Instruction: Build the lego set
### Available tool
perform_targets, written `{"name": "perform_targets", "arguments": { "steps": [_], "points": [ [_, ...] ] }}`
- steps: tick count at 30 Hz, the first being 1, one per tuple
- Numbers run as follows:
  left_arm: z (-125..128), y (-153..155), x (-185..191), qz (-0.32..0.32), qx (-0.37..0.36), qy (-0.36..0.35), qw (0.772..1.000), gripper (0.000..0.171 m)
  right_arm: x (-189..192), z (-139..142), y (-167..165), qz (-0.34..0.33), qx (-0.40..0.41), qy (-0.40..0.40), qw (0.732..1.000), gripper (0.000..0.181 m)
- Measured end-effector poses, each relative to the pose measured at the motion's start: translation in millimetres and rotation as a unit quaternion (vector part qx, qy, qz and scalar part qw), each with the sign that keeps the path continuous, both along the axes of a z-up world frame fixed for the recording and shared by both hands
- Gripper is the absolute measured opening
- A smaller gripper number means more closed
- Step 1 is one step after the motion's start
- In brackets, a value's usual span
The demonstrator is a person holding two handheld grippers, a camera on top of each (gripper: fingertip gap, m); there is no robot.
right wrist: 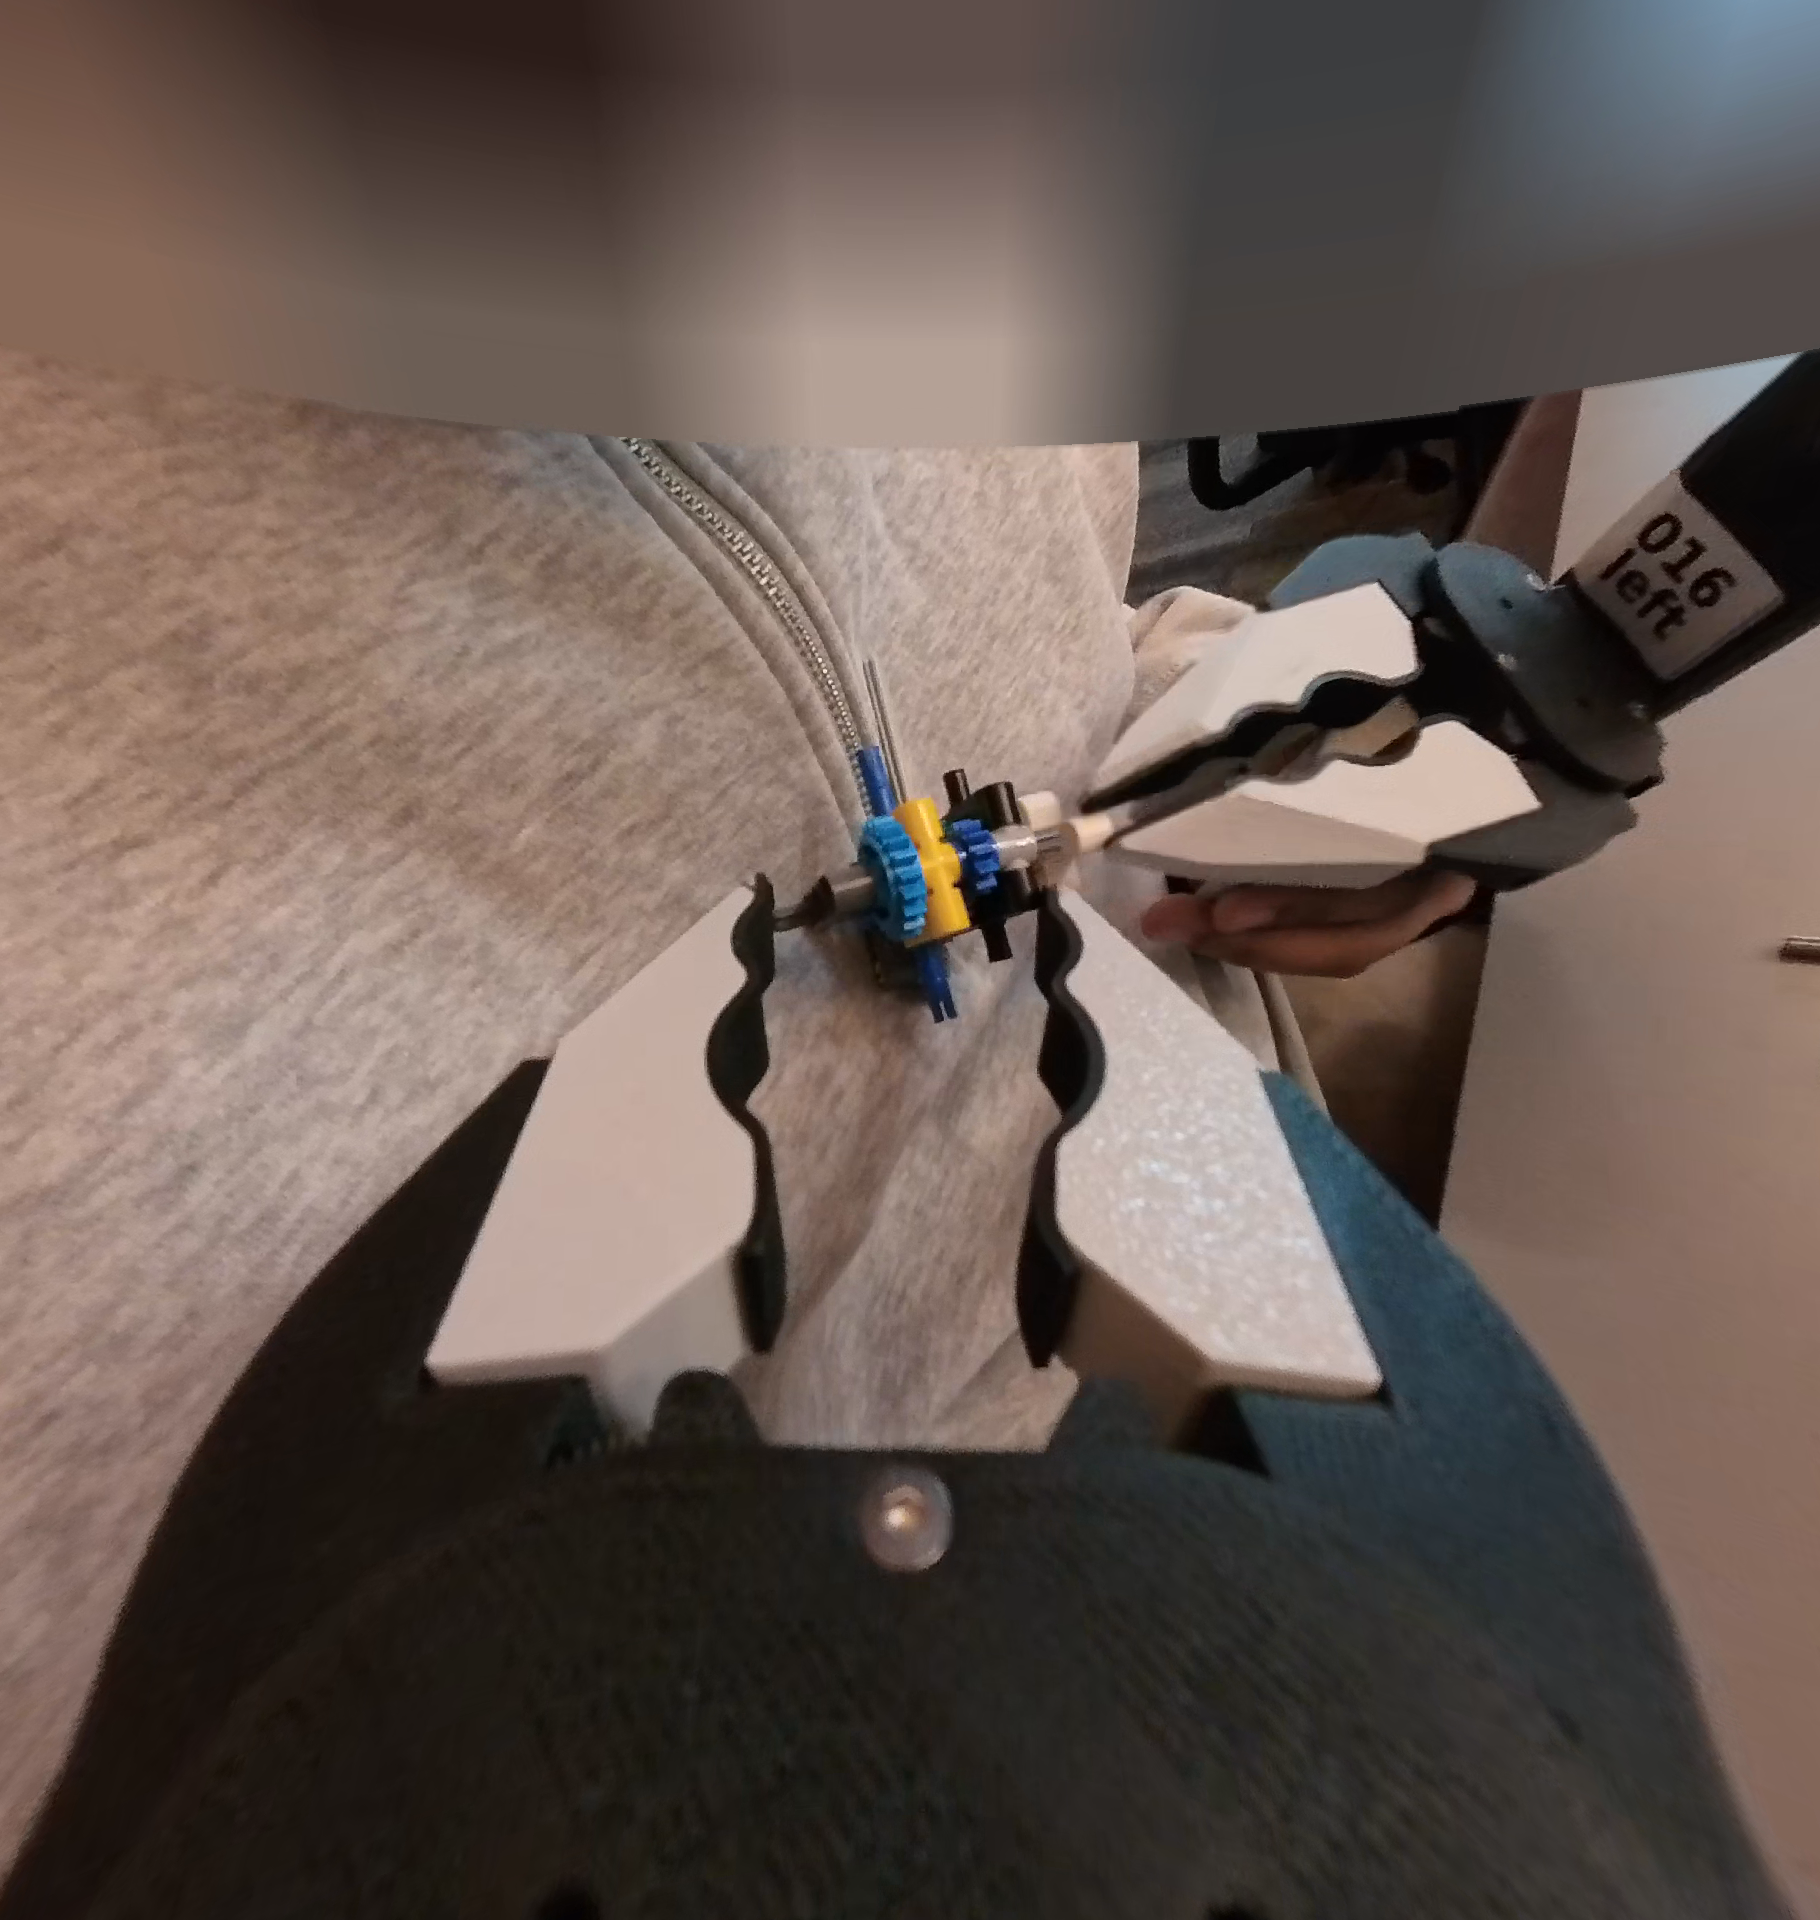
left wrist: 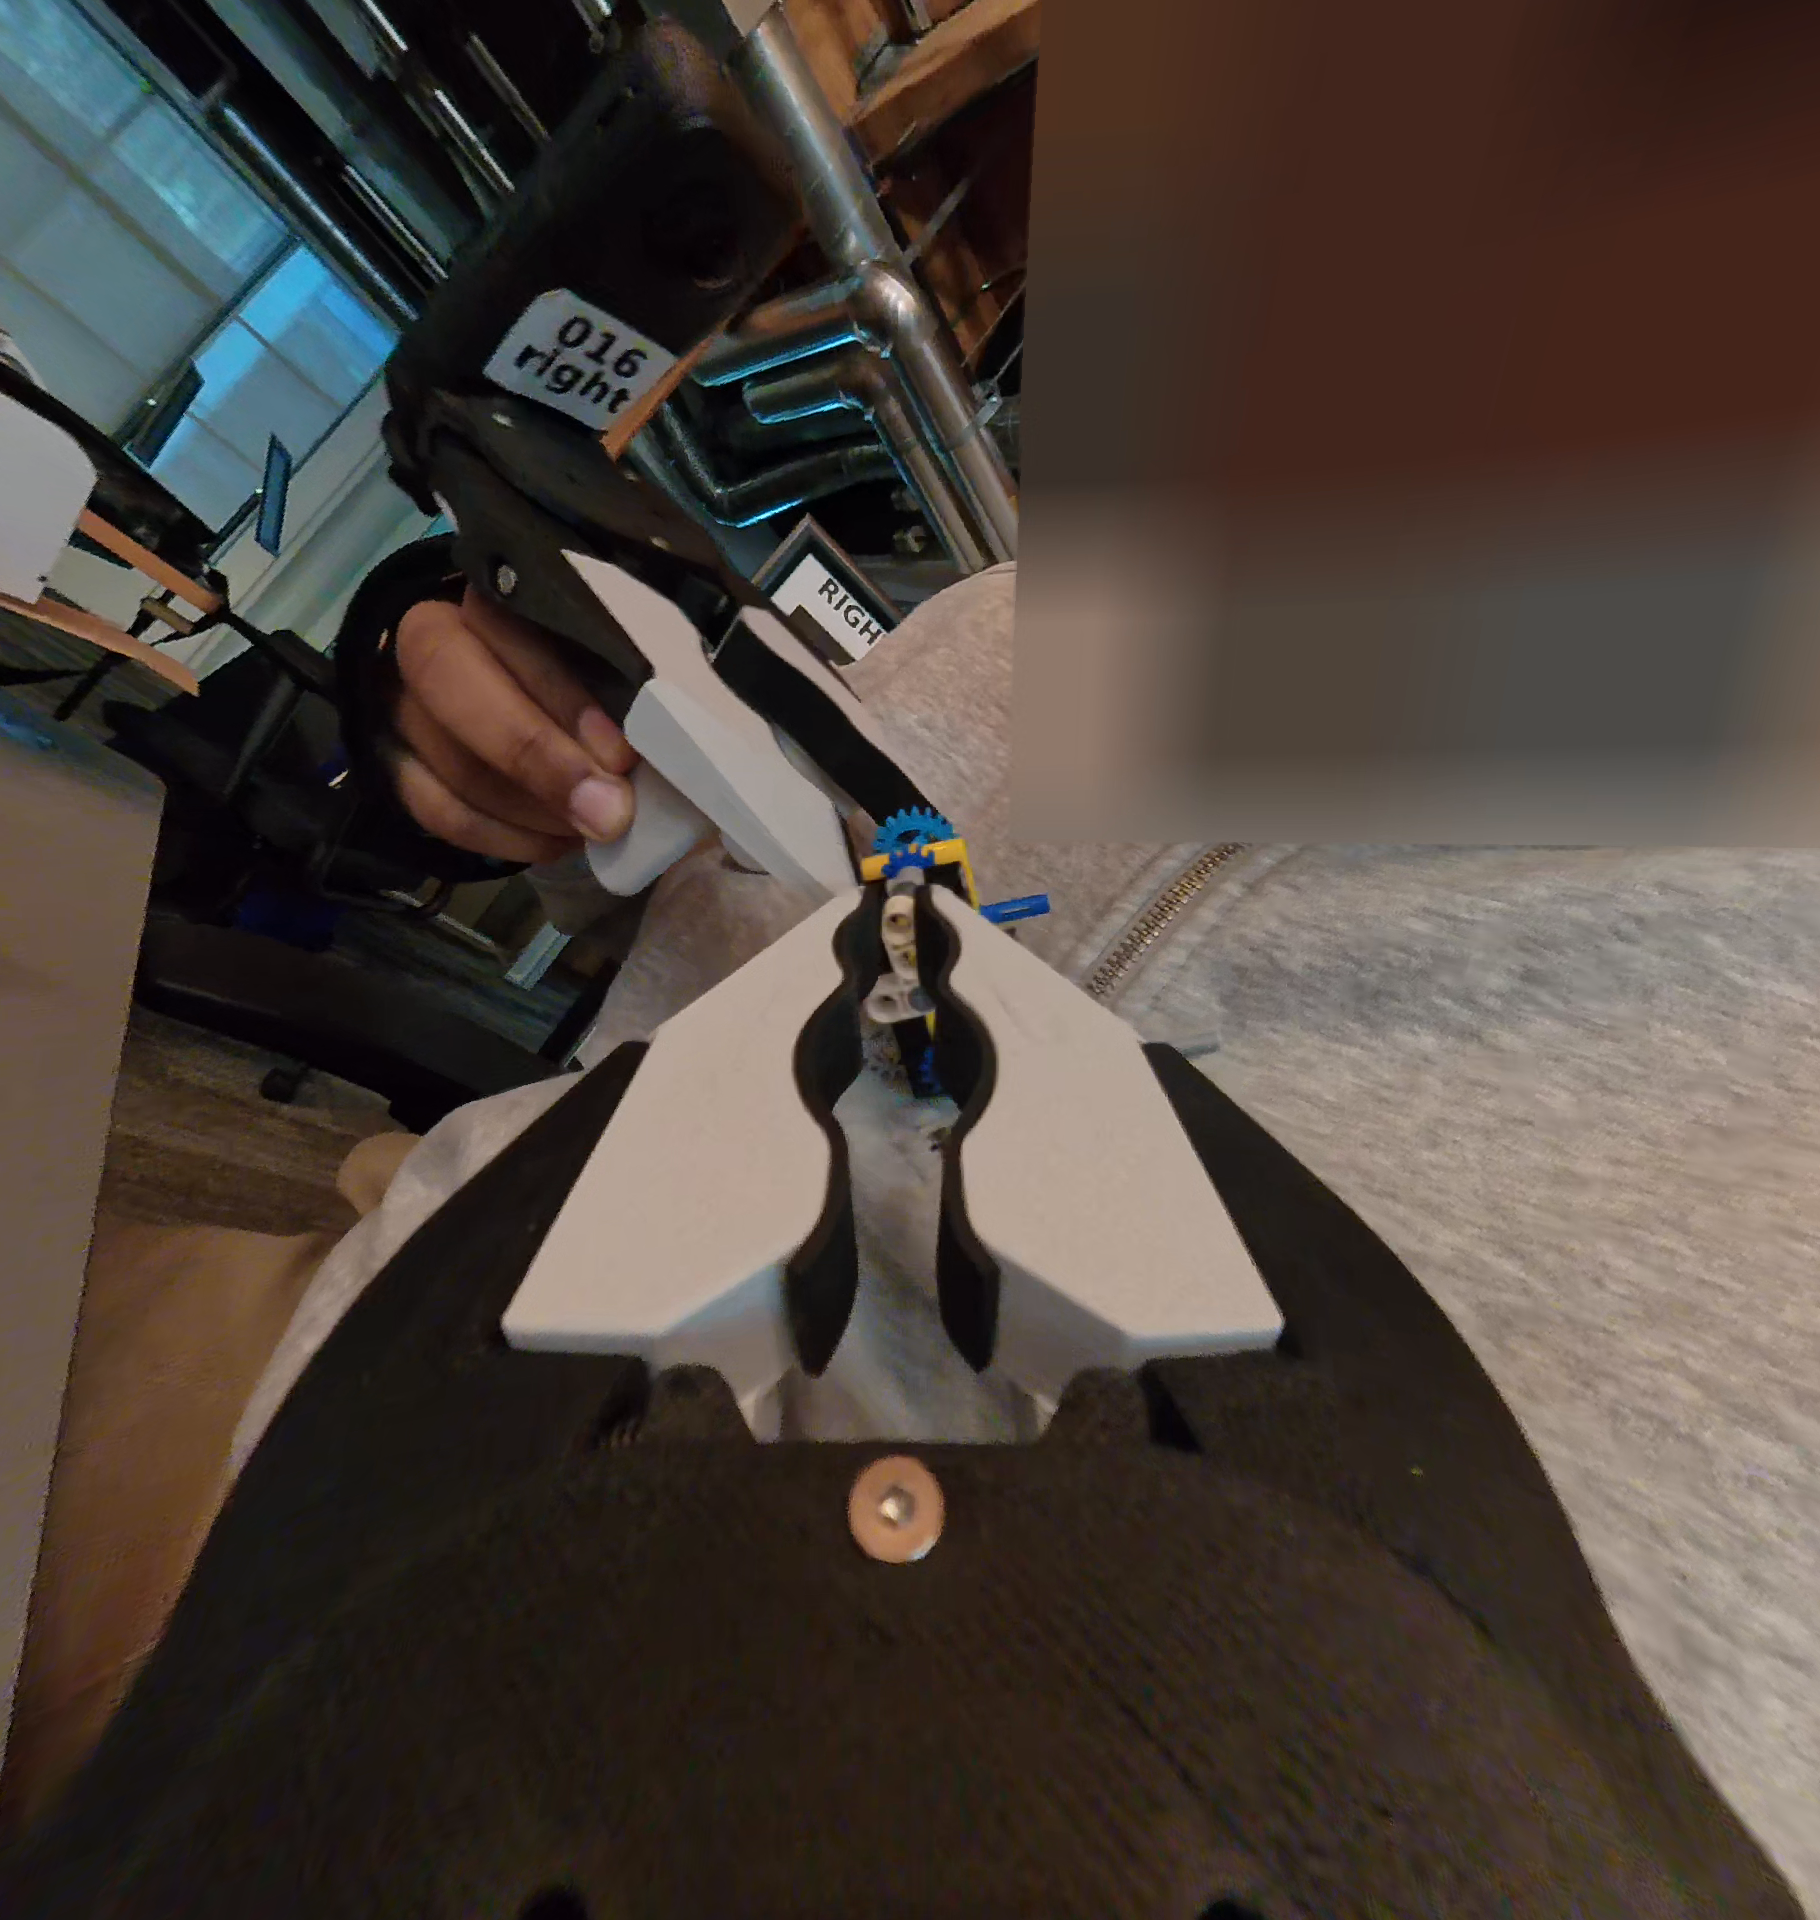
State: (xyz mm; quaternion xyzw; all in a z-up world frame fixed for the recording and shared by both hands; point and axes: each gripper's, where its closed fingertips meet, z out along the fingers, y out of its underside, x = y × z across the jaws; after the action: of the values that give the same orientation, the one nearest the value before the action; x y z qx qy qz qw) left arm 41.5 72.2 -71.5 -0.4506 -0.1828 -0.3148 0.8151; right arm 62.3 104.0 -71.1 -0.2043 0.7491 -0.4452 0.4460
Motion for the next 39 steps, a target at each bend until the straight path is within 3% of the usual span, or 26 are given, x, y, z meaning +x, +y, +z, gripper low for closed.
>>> {"name": "perform_targets", "arguments": {
  "steps": [13,19,23,25,27,32,39],
  "points": [
    [1.4,3.9,0.7,-0.005,0.006,-0.006,1.0,0.0,0.6,0.2,-1.9,0.004,0.006,-0.005,1.0,0.05],
    [4.7,-8.1,-6.6,0.016,0.02,-0.014,1.0,0.001,-0.6,0.7,-1.8,0.001,0.004,-0.007,1.0,0.05],
    [-5.0,-18.4,-12.7,0.03,-0.019,-0.045,0.998,0.01,-4.3,1.0,-1.8,-0.006,0.005,-0.003,1.0,0.05],
    [-17.7,-20.3,-18.7,0.006,-0.04,-0.116,0.992,0.017,-8.4,2.0,-2.0,-0.012,0.006,0.004,1.0,0.05],
    [-18.5,-24.2,-18.1,-0.015,-0.015,-0.141,0.99,0.023,-13.5,3.4,-2.4,-0.019,0.006,0.015,1.0,0.05],
    [-16.8,-14.8,-6.8,-0.058,-0.012,-0.136,0.989,0.015,-22.3,8.7,-4.1,-0.028,0.001,0.013,1.0,0.05],
    [-13.7,4.2,11.0,-0.152,0.031,-0.147,0.977,0.022,-12.9,7.3,-3.7,-0.007,-0.001,0.001,1.0,0.05]
  ]
}}
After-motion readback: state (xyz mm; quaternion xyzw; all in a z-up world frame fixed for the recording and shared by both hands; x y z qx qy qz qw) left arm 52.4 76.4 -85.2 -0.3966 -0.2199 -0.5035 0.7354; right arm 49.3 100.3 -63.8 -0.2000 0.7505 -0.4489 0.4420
